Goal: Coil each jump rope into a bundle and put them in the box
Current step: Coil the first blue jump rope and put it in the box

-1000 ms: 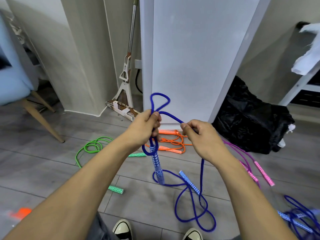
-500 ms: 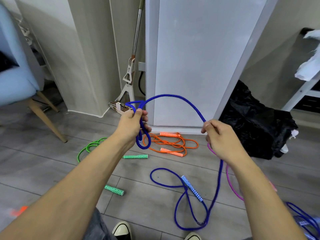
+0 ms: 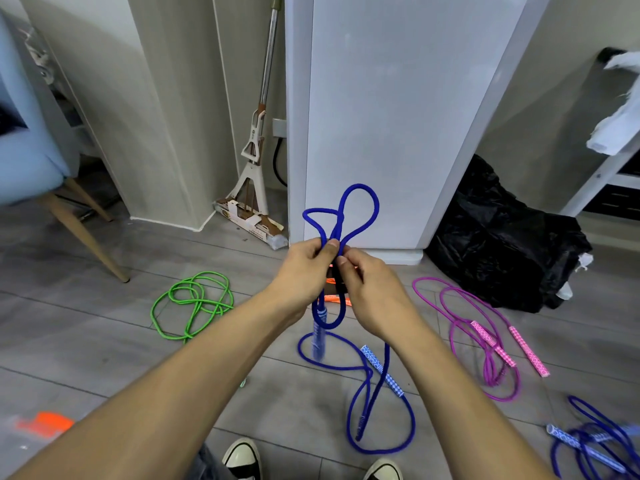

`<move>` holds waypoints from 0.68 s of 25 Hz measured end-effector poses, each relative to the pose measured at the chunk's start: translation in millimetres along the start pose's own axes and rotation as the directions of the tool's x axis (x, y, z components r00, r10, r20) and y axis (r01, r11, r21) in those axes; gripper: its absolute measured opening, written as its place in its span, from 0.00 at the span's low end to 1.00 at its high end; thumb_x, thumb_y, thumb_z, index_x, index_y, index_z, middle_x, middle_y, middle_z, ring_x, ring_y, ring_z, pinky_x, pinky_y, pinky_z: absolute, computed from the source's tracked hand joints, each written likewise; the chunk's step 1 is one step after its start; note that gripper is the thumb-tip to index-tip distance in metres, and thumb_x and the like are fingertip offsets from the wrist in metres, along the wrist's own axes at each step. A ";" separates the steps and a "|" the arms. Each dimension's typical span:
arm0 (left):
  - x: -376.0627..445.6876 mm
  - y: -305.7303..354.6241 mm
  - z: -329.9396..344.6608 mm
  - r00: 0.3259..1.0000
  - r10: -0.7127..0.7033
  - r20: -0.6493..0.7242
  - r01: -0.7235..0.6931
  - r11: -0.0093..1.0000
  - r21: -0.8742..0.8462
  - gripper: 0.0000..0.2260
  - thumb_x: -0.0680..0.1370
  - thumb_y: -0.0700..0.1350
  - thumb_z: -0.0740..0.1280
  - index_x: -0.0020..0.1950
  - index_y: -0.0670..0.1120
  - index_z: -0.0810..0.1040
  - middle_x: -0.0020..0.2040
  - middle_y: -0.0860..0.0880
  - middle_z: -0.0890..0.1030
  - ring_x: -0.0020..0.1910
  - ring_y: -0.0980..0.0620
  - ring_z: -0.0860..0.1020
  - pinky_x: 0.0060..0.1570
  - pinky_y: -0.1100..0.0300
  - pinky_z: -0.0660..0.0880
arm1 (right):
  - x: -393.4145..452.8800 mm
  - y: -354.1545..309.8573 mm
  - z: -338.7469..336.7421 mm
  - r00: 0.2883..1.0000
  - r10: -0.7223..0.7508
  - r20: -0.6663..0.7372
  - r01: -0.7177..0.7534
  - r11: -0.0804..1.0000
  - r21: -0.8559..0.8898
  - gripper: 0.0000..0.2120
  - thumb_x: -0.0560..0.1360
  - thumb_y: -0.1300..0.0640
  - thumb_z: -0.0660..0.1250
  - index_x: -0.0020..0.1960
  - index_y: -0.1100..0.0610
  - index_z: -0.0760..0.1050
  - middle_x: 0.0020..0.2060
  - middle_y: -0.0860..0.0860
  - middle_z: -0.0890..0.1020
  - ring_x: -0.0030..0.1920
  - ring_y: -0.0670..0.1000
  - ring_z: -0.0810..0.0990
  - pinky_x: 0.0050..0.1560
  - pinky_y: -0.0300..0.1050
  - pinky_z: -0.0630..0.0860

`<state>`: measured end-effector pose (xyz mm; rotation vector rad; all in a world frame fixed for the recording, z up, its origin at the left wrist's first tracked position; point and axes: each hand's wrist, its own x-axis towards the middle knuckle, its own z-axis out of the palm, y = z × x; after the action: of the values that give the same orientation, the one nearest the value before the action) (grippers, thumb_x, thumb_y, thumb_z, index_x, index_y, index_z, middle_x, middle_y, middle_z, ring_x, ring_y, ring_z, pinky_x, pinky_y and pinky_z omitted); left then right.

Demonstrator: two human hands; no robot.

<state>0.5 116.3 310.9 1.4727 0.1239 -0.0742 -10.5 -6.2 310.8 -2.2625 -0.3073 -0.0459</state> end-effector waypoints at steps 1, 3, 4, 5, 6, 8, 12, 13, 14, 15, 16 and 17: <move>-0.9 0.4 -0.5 1.000 -0.012 0.019 0.012 1.000 -0.002 0.12 0.84 0.44 0.60 0.52 0.38 0.79 0.44 0.41 0.83 0.45 0.45 0.84 0.45 0.49 0.83 | -0.3 1.4 0.3 1.000 -0.002 0.012 0.002 1.000 -0.005 0.12 0.85 0.50 0.55 0.52 0.47 0.77 0.43 0.42 0.84 0.43 0.41 0.81 0.40 0.37 0.74; -1.3 0.3 -1.7 0.999 -0.017 0.044 0.015 0.999 0.049 0.11 0.84 0.44 0.60 0.50 0.39 0.78 0.46 0.39 0.83 0.46 0.44 0.84 0.46 0.48 0.83 | -1.4 1.8 0.3 0.999 0.001 0.033 0.000 1.000 -0.006 0.12 0.85 0.50 0.55 0.54 0.46 0.77 0.43 0.41 0.84 0.43 0.38 0.81 0.38 0.30 0.72; -0.6 0.1 -2.1 0.999 -0.013 0.039 0.010 0.997 0.072 0.11 0.84 0.44 0.60 0.50 0.40 0.78 0.46 0.39 0.83 0.46 0.44 0.84 0.47 0.48 0.83 | -1.6 1.0 0.4 0.999 0.002 0.037 -0.002 1.000 -0.014 0.11 0.85 0.50 0.54 0.54 0.46 0.76 0.41 0.40 0.84 0.41 0.36 0.81 0.35 0.27 0.69; 0.6 0.0 -2.0 1.000 -0.008 0.022 0.006 0.997 0.077 0.10 0.84 0.44 0.60 0.48 0.41 0.77 0.45 0.40 0.83 0.47 0.44 0.84 0.48 0.49 0.83 | -1.4 -0.3 0.7 0.999 0.001 0.037 -0.001 1.000 -0.021 0.11 0.85 0.50 0.55 0.53 0.46 0.76 0.39 0.39 0.82 0.39 0.33 0.79 0.34 0.27 0.68; 2.2 0.2 -1.8 1.000 0.000 0.000 0.000 0.998 0.069 0.10 0.84 0.43 0.59 0.48 0.42 0.76 0.45 0.42 0.83 0.47 0.44 0.84 0.49 0.49 0.83 | -1.1 -2.3 0.7 0.999 -0.004 0.035 0.004 1.000 -0.015 0.11 0.85 0.50 0.55 0.52 0.47 0.76 0.36 0.38 0.80 0.37 0.32 0.77 0.33 0.27 0.67; 7.9 3.0 -3.8 0.998 0.011 -0.062 -0.011 1.000 -0.010 0.10 0.85 0.43 0.56 0.49 0.42 0.74 0.45 0.42 0.83 0.46 0.44 0.83 0.48 0.48 0.82 | 0.3 -3.3 0.4 0.998 -0.027 0.051 0.028 1.000 -0.013 0.12 0.85 0.50 0.56 0.48 0.46 0.75 0.34 0.39 0.78 0.35 0.35 0.76 0.34 0.30 0.67; 31.5 15.4 -35.0 0.971 -0.029 -0.237 -0.081 0.893 -0.443 0.08 0.85 0.39 0.52 0.49 0.40 0.68 0.36 0.42 0.77 0.33 0.44 0.81 0.36 0.50 0.83 | -3.6 -3.8 -7.9 0.971 -0.024 0.238 0.032 0.999 -0.029 0.17 0.84 0.49 0.57 0.37 0.47 0.71 0.29 0.44 0.73 0.31 0.42 0.71 0.36 0.42 0.67; 37.4 18.3 -46.6 0.960 -0.052 -0.277 -0.106 0.843 -0.527 0.09 0.85 0.38 0.52 0.47 0.40 0.68 0.34 0.43 0.74 0.29 0.46 0.79 0.34 0.50 0.82 | -4.8 -2.8 -10.8 0.957 -0.018 0.289 0.024 1.000 -0.017 0.17 0.84 0.50 0.57 0.37 0.48 0.72 0.28 0.45 0.72 0.29 0.42 0.69 0.35 0.41 0.67; 42.2 20.7 -58.8 0.948 -0.077 -0.309 -0.128 0.797 -0.591 0.10 0.85 0.38 0.52 0.46 0.41 0.67 0.33 0.44 0.72 0.26 0.48 0.76 0.32 0.52 0.82 | -5.7 -1.1 -13.5 0.941 -0.009 0.338 0.011 1.000 -0.004 0.17 0.84 0.50 0.58 0.38 0.50 0.74 0.28 0.45 0.71 0.27 0.43 0.68 0.33 0.40 0.66; 45.7 22.6 -69.7 0.936 -0.098 -0.339 -0.146 0.768 -0.624 0.10 0.85 0.38 0.52 0.45 0.42 0.67 0.33 0.45 0.71 0.24 0.50 0.74 0.32 0.53 0.81 | -6.2 1.0 -16.3 0.922 0.009 0.388 -0.016 1.000 0.016 0.17 0.84 0.51 0.58 0.39 0.52 0.76 0.27 0.46 0.69 0.26 0.43 0.66 0.30 0.39 0.64; 47.5 24.4 -79.6 0.921 -0.114 -0.372 -0.161 0.758 -0.632 0.10 0.85 0.39 0.52 0.45 0.42 0.67 0.32 0.46 0.70 0.24 0.51 0.72 0.32 0.55 0.80 | -6.8 3.7 -18.8 0.898 0.036 0.439 -0.061 0.997 0.044 0.16 0.84 0.52 0.58 0.41 0.54 0.77 0.27 0.48 0.67 0.25 0.45 0.63 0.28 0.39 0.62; 48.8 26.0 -88.8 0.904 -0.125 -0.409 -0.178 0.760 -0.625 0.10 0.85 0.39 0.52 0.45 0.43 0.67 0.32 0.47 0.70 0.24 0.52 0.71 0.31 0.56 0.79 | -6.7 7.4 -21.0 0.869 0.073 0.489 -0.124 0.990 0.073 0.16 0.84 0.52 0.58 0.42 0.55 0.78 0.28 0.50 0.65 0.26 0.47 0.61 0.27 0.40 0.59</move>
<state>48.7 208.4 322.0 0.7563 0.4463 0.3032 -13.9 -28.0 318.1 -2.1561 -0.4450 0.5910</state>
